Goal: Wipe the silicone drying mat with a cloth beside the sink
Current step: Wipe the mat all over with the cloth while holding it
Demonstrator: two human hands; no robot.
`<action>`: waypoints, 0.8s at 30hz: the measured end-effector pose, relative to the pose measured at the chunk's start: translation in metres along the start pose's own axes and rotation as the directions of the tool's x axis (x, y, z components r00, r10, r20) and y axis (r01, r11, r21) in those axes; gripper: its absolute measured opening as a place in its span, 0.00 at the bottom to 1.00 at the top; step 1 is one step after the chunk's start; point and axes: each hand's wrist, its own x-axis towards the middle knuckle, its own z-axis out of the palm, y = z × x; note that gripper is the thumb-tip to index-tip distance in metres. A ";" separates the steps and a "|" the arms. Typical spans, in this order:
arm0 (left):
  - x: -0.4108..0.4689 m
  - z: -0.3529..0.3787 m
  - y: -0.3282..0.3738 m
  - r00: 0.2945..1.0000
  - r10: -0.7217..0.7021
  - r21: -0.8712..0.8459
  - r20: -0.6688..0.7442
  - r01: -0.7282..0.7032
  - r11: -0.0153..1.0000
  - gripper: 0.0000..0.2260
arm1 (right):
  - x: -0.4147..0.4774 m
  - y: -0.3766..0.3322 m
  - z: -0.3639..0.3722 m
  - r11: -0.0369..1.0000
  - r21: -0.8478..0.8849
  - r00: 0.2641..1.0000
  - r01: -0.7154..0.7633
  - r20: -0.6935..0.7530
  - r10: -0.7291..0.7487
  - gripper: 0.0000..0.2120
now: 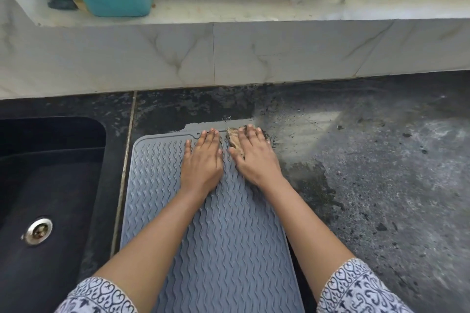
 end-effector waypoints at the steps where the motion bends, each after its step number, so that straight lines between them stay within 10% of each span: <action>1: 0.000 0.000 0.000 1.000 0.002 0.009 -0.010 -0.002 1.000 0.23 | -0.001 0.002 0.001 1.000 -0.026 1.000 0.018 -0.025 -0.019 0.28; 24: 0.001 0.005 -0.002 1.000 -0.007 0.058 -0.024 0.008 0.998 0.23 | -0.036 -0.017 0.010 0.996 -0.090 0.992 -0.017 -0.127 0.005 0.25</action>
